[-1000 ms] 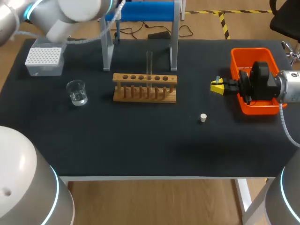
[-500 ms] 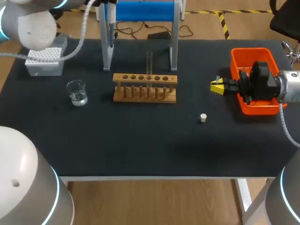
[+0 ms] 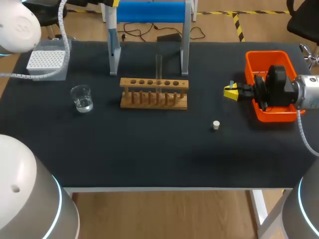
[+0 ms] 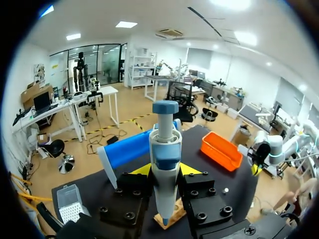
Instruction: Invert the test tube, pick up the pipette, mount the tip to pipette, aspirate from beaker and dispense into the tube, eject the tip, return the pipette, and cap with the stopper.
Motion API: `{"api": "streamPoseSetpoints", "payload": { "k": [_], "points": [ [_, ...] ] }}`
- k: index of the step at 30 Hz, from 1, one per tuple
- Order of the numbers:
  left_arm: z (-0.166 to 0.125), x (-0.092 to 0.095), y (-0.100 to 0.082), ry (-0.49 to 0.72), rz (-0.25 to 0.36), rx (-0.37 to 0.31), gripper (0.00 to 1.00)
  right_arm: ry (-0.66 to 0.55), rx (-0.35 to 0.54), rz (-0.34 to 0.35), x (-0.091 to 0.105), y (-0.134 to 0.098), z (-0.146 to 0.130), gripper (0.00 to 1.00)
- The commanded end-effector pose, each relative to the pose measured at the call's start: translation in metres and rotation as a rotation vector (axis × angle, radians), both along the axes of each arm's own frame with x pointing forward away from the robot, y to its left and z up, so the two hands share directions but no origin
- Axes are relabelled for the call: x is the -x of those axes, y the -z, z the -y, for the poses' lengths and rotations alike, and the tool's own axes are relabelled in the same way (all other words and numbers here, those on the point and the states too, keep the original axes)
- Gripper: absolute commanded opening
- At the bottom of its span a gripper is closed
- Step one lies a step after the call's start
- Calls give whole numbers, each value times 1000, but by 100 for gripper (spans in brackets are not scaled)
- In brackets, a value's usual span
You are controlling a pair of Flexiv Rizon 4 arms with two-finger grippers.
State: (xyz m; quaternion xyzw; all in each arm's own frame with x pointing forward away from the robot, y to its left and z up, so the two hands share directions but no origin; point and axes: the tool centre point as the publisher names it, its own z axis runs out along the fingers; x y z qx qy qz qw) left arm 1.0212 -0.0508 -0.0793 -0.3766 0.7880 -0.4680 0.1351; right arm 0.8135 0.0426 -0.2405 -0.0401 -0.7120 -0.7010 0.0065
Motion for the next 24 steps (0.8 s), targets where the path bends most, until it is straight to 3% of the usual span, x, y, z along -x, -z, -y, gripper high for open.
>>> {"api": "streamPoseSetpoints", "payload": {
  "k": [1,4,6,9,17,24],
  "points": [
    [-2,-2,1,61,-18,33,0,2,1,1,1,0,0,0],
    [-2,-2,1,61,-18,33,0,2,1,1,1,0,0,0],
    [12,5,-10,167,1,-17,0,2,1,1,1,0,0,0],
    [32,24,-24,278,25,-36,0,2,1,1,1,0,0,0],
    [74,76,-52,489,120,7,0,2,1,1,1,0,0,0],
    [104,104,-73,608,169,30,0,2,1,1,1,0,0,0]
  ]
}}
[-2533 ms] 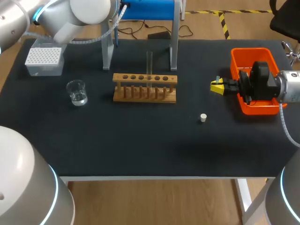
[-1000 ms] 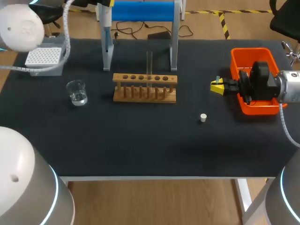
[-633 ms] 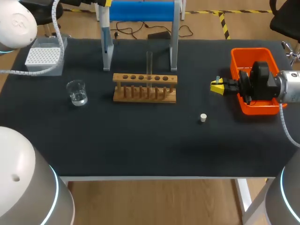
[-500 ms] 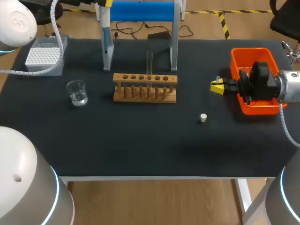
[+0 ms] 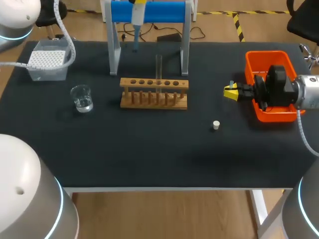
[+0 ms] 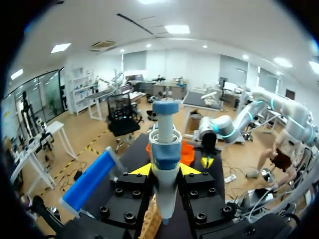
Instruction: Invert the test tube, pick up the pipette, mount the tip to pipette, aspirate from beaker and dispense into the tube, eject the tip, return the pipette, and cap with the stopper.
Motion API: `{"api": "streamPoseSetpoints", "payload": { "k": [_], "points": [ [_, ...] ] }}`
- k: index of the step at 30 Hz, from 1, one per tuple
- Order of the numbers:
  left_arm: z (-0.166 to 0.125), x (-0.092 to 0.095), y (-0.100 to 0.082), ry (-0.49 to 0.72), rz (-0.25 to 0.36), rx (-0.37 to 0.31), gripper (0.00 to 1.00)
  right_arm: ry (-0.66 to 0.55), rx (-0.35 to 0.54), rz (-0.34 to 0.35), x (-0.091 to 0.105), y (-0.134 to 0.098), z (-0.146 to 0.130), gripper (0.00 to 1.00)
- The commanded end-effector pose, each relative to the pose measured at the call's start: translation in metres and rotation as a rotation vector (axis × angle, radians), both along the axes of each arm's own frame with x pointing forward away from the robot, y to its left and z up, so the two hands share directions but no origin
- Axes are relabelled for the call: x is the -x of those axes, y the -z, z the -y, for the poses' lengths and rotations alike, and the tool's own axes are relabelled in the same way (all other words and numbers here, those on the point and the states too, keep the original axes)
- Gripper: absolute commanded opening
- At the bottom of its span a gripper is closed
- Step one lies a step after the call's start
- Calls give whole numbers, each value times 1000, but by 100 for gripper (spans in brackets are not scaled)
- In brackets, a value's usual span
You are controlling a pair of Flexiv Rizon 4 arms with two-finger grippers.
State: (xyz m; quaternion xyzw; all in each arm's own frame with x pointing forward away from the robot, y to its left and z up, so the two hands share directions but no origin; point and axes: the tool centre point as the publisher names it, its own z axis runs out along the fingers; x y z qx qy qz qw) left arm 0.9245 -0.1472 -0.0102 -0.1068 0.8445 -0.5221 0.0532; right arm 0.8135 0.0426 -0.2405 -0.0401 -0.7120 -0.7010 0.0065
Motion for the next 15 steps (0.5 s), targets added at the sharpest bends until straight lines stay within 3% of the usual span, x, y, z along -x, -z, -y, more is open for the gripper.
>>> {"api": "streamPoseSetpoints", "payload": {
  "k": [1,6,9,15],
  "points": [
    [12,10,-5,52,14,6,0,2,1,1,1,0,0,0],
    [20,24,-3,102,64,32,0,2,1,1,1,0,0,0],
    [18,30,2,125,117,103,0,2,1,1,1,0,0,0],
    [17,31,9,199,126,95,0,2,1,1,1,0,0,0]
  ]
}}
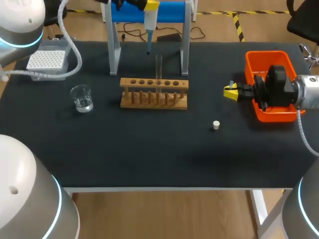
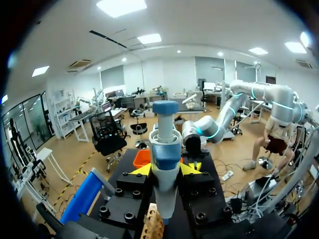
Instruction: Invert the test tube, pick up the pipette, mount the tip to pipette, aspirate from beaker and dispense into the tube, eject the tip, return the pipette, and cap with the stopper.
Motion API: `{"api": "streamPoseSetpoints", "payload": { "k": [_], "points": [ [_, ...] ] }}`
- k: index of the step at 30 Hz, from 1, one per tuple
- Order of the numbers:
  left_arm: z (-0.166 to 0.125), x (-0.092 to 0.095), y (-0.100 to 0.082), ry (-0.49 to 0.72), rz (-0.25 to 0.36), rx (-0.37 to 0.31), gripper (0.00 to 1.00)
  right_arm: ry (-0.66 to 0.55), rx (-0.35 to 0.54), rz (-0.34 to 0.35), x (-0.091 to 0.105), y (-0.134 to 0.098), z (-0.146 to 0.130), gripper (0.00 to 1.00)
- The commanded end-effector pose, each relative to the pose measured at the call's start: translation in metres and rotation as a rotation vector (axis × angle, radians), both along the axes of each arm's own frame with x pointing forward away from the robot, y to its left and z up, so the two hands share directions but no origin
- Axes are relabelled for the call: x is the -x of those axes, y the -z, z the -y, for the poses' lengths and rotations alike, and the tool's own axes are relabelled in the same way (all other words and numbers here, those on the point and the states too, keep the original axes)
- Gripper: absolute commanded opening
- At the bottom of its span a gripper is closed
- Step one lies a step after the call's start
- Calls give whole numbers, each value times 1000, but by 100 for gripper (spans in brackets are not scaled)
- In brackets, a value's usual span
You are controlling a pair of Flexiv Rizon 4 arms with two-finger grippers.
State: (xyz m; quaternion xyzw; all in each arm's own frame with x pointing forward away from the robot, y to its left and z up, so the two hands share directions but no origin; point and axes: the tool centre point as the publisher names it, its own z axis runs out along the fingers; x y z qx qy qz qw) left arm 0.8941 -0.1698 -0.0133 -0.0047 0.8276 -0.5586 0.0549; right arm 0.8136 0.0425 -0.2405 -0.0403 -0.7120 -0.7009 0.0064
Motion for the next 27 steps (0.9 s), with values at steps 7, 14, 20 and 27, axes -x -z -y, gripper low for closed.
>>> {"api": "streamPoseSetpoints", "payload": {
  "k": [7,14,20,27],
  "points": [
    [-13,2,7,88,28,17,0,2,1,1,1,0,0,0],
    [-25,4,10,120,-14,34,0,2,1,1,1,0,0,0],
    [-29,5,7,170,-19,42,0,2,1,1,1,0,0,0],
    [-29,5,8,177,-41,35,0,2,1,1,1,0,0,0]
  ]
}}
